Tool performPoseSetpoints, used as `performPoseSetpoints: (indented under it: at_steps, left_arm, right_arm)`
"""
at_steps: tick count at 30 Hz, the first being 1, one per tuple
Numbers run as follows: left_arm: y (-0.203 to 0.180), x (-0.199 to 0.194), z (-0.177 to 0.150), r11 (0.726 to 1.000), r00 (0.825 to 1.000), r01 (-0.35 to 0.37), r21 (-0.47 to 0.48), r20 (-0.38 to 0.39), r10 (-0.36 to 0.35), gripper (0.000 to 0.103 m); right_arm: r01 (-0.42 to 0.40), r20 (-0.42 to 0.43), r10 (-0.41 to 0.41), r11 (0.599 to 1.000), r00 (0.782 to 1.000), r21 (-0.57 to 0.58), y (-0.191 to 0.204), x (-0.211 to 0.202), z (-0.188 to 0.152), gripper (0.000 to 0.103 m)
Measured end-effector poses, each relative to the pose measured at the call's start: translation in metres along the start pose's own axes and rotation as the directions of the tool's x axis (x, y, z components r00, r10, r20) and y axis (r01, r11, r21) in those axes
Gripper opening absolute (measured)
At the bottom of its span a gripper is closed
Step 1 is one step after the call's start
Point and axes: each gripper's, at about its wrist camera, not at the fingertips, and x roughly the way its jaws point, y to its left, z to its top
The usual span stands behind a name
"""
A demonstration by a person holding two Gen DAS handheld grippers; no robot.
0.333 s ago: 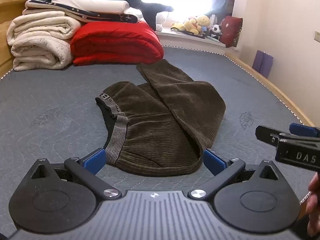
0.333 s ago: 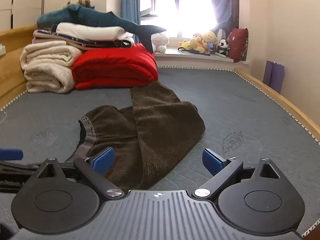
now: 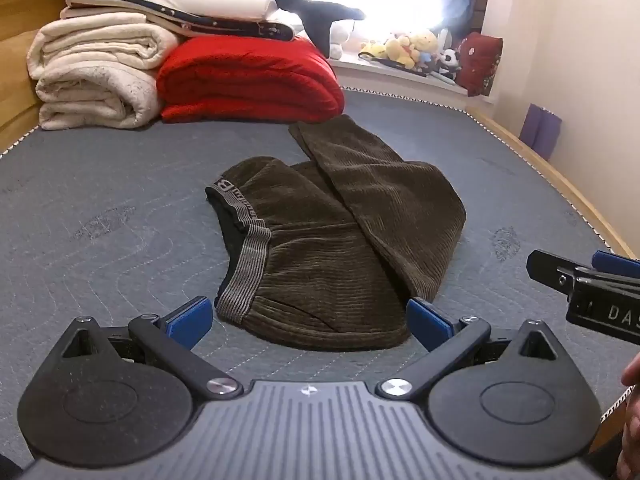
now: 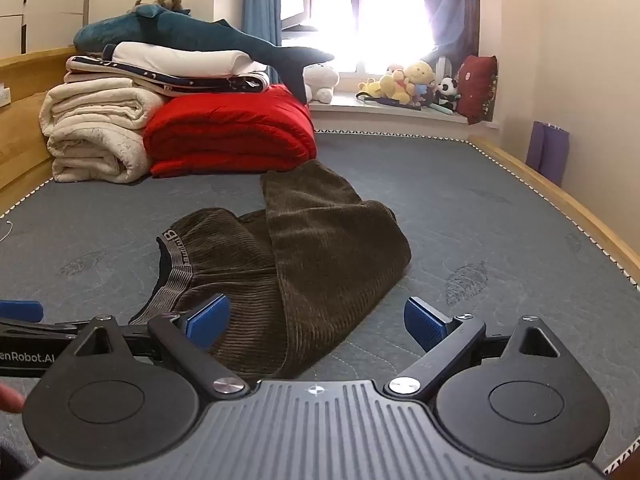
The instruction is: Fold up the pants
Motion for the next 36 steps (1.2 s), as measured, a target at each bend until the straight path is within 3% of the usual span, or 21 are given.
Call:
performPoseSetpoints:
  at_steps: [5, 29, 36]
  left_arm:
    - [-0.007, -0.002, -0.002, 0.999, 0.999, -0.034, 0.016, 0.022, 0.033, 0.103]
    - [0.006, 0.001, 0.004, 1.0, 1.0, -0.013, -0.012, 0.01, 0.013, 0.103]
    - [0.006, 0.002, 0.004, 1.0, 1.0, -0.013, -0.011, 0.005, 0.013, 0.103]
  right_arm:
    - [-0.013, 0.002, 0.013, 1.0, 1.0, -0.004, -0.013, -0.015, -0.004, 0.095]
    - [-0.031, -0.006, 0.03, 0.999, 1.0, -0.028, -0.015, -0.018, -0.002, 0.095]
    - [-0.036, -0.009, 0.035, 0.997, 0.999, -0.065, -0.01, -0.017, -0.003, 0.085]
